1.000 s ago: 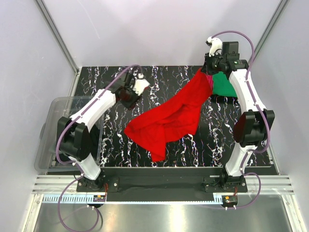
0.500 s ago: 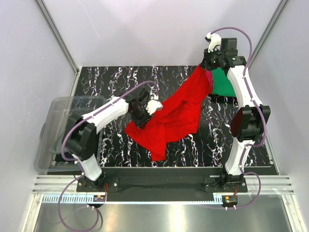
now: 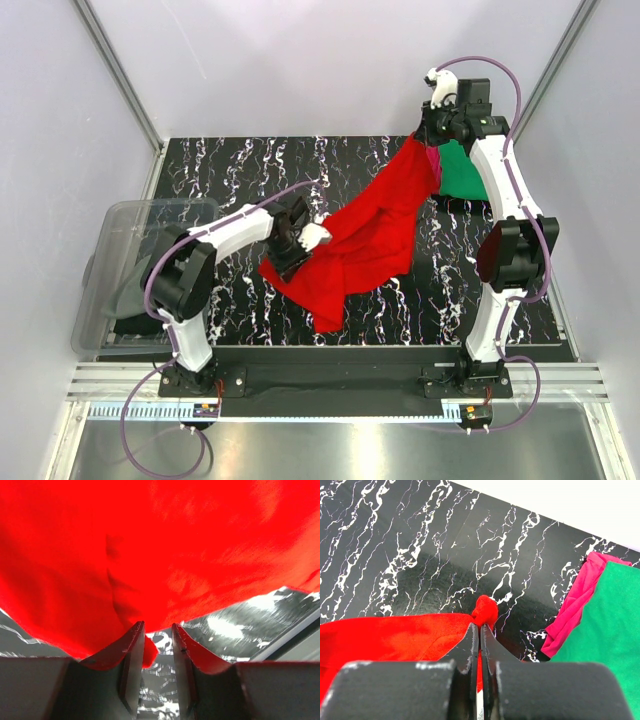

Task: Fold and stack the t-shirts
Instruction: Flatten the tshirt out

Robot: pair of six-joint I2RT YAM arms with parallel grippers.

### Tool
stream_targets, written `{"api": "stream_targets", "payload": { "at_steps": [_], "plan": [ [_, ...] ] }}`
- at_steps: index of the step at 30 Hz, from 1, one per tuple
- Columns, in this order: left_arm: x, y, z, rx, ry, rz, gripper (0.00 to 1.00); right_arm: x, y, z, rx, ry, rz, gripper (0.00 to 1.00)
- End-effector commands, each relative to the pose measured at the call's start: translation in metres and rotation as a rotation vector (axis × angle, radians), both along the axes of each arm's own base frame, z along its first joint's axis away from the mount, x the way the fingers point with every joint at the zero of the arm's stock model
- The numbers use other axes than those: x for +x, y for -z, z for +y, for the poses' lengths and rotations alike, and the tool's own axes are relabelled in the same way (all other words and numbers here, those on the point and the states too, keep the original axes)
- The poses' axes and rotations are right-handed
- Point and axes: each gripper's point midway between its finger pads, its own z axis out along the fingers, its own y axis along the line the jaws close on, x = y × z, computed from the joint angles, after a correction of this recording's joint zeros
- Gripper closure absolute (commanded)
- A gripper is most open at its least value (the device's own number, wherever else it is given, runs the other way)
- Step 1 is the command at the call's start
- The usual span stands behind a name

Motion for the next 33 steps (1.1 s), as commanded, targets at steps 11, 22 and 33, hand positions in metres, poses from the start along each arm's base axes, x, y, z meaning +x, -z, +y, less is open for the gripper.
{"api": "stream_targets", "payload": {
  "at_steps": [11, 22, 33],
  "plan": [
    [0.076, -0.019, 0.071, 0.117, -0.227, -0.165, 0.63, 0.015, -0.038, -0.016, 0.026, 0.043, -0.106, 1.00],
    [0.057, -0.042, 0.047, -0.048, -0.284, -0.062, 0.60, 0.009, -0.033, -0.017, 0.024, 0.039, -0.094, 1.00],
    [0.018, -0.030, 0.028, -0.175, -0.304, 0.112, 0.54, 0.010, -0.029, -0.016, 0.029, 0.033, -0.085, 1.00]
  ]
}}
